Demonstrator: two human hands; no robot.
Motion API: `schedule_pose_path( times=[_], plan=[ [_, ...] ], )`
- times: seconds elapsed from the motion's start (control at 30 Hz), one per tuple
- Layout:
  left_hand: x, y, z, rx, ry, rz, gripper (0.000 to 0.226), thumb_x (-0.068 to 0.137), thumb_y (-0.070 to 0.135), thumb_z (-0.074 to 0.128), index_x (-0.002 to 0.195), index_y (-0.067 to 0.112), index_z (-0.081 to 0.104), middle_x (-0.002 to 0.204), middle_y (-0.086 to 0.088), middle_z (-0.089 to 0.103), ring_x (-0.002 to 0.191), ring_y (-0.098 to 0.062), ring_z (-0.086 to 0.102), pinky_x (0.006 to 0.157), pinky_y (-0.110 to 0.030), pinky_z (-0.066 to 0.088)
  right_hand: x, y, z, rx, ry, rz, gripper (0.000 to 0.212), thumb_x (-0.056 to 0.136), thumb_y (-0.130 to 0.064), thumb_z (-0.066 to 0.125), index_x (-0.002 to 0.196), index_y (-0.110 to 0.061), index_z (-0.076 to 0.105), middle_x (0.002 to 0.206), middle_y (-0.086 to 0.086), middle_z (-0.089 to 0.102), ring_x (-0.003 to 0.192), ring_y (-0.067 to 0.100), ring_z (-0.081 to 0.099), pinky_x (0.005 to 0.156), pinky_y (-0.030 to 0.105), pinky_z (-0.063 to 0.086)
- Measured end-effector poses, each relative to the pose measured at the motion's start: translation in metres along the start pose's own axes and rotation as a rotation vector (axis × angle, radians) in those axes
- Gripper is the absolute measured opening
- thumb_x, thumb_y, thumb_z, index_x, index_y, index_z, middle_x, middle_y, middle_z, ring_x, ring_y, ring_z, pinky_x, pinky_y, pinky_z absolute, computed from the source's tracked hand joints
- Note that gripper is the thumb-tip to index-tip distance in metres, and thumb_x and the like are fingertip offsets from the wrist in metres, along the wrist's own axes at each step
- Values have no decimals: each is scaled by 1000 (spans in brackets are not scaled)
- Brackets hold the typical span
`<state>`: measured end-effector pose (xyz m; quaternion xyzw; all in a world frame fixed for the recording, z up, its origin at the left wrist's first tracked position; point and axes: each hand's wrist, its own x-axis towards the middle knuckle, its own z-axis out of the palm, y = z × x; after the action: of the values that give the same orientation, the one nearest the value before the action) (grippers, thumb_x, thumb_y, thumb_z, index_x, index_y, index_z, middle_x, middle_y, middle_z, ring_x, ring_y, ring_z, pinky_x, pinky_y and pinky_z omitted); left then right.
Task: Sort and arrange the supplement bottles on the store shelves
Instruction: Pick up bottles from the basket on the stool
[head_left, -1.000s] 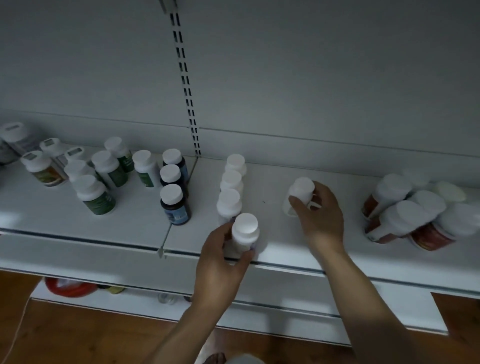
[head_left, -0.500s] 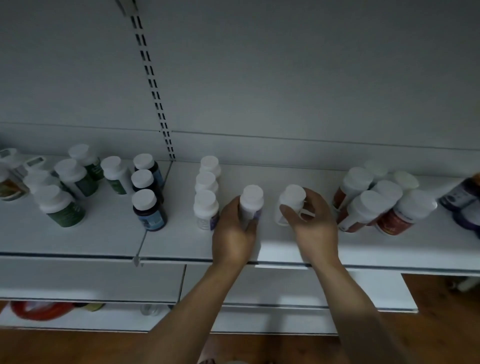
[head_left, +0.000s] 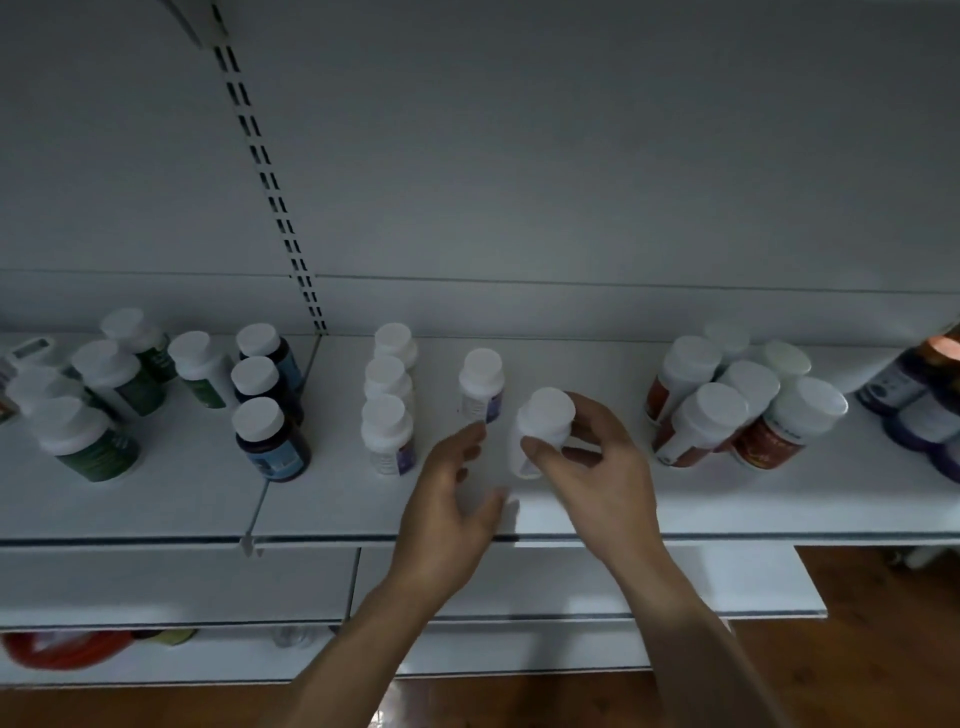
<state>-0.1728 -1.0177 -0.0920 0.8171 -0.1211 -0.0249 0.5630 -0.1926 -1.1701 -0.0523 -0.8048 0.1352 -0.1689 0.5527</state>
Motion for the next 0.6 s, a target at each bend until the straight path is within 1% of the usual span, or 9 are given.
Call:
schedule_pose_path(
  times=[0.07,0.1,0.17,0.27,0.33,0.4,0.5,0.53,0.6],
  plan=[
    [-4,6,-5,-40,-60,38,62,85,19,75,137,33,44,134,21,49,122,9,46,100,-7,36,-8,-10,1,27,-71,-29,45,78,-22,79,119,-32,61,114,-15,65,106,3,62,91,26,52],
    [-4,11,-8,-63,-76,48,62,84,22,76,137,32,45,135,20,52,123,7,47,101,-11,38,-12,-15,2,37,-102,-50,46,79,-21,79,120,-32,61,115,-16,65,107,3,61,92,26,52],
    [-1,20,-13,-101,-74,66,60,84,23,76,136,33,48,132,19,56,123,1,52,103,-23,44,-21,-25,4,40,-133,-127,48,79,-21,79,122,-30,60,118,-18,63,112,2,58,92,21,49],
    [-2,30,-21,-160,-26,100,57,80,22,78,130,32,53,126,17,60,121,-5,55,100,-40,50,-30,-37,3,-13,-126,-279,48,78,-24,79,122,-28,60,120,-15,61,114,10,58,91,20,48],
    [-5,36,-27,-187,-14,137,55,77,28,76,128,33,54,126,16,60,121,-10,56,96,-46,52,-33,-43,1,-35,-120,-343,48,75,-26,78,120,-27,61,120,-12,60,114,14,58,90,23,49],
    [-10,40,-31,-203,-10,168,55,76,30,75,125,37,54,127,18,59,121,-10,56,93,-48,54,-35,-48,-1,-17,-123,-395,49,74,-26,78,120,-25,63,121,-10,61,114,15,58,90,26,49],
    [-14,43,-35,-167,-3,199,55,77,27,78,123,42,53,125,21,59,119,-5,56,94,-40,54,-37,-50,-4,46,-135,-417,47,73,-30,75,118,-25,63,118,-11,62,112,15,60,88,24,50],
    [-15,44,-35,-159,-1,207,55,77,29,78,124,43,53,125,20,59,119,-5,56,95,-34,53,-37,-48,-5,116,-146,-369,46,73,-31,75,116,-27,63,116,-11,64,110,15,62,87,24,50],
    [-16,46,-38,-175,19,219,56,76,34,76,126,41,52,125,21,59,118,-6,57,94,-20,48,-36,-46,-6,349,-167,-190,46,71,-31,75,115,-29,60,111,-8,68,106,15,65,82,25,53]
  ],
)
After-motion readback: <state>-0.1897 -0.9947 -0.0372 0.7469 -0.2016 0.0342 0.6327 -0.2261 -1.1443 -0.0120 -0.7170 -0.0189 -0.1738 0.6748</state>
